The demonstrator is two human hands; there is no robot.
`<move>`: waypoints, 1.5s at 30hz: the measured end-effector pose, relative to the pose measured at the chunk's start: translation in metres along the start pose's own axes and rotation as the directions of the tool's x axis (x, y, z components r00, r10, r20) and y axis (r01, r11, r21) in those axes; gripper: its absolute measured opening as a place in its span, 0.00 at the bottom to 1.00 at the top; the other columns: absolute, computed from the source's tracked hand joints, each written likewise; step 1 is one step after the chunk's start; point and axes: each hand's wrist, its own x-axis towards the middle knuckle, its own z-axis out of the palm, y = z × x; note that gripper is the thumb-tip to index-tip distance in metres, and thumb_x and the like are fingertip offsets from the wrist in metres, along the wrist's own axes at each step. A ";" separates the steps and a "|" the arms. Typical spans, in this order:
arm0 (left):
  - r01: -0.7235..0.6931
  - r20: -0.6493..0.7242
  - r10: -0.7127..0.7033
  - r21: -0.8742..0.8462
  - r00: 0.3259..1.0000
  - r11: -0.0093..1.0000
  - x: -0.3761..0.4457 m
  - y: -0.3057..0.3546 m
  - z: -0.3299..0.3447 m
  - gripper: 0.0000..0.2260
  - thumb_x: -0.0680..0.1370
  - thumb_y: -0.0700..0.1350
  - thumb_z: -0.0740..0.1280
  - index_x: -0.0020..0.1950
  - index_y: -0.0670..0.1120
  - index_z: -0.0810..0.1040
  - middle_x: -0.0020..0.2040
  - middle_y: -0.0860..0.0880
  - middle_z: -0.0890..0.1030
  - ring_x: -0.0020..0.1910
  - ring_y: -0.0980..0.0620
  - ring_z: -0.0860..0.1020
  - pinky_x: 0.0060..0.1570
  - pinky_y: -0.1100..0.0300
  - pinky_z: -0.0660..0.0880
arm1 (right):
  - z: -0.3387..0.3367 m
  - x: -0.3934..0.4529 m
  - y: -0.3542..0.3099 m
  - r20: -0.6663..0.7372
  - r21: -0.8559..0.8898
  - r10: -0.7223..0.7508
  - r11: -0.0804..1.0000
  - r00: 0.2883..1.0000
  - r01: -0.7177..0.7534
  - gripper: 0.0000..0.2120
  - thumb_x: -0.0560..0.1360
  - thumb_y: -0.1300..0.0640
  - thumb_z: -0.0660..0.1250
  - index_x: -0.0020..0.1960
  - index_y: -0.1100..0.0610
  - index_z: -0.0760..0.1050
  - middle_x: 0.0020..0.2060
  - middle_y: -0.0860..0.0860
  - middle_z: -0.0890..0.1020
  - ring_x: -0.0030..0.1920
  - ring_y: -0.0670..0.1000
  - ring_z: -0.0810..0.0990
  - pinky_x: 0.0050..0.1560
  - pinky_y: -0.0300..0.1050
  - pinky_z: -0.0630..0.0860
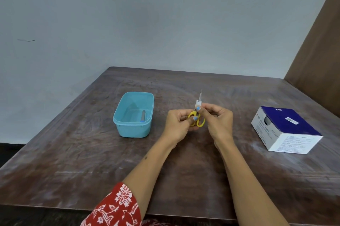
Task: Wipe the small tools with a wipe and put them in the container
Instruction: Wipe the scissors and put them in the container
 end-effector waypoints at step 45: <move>-0.085 -0.125 0.074 -0.087 0.989 0.993 0.011 -0.004 -0.011 0.09 0.75 0.33 0.65 0.55 0.36 0.79 0.42 0.46 0.84 0.42 0.52 0.83 0.45 0.59 0.81 | -0.001 -0.008 0.001 0.091 -0.665 -0.242 0.707 0.966 0.240 0.07 0.75 0.51 0.67 0.51 0.47 0.82 0.43 0.46 0.85 0.50 0.50 0.79 0.56 0.51 0.68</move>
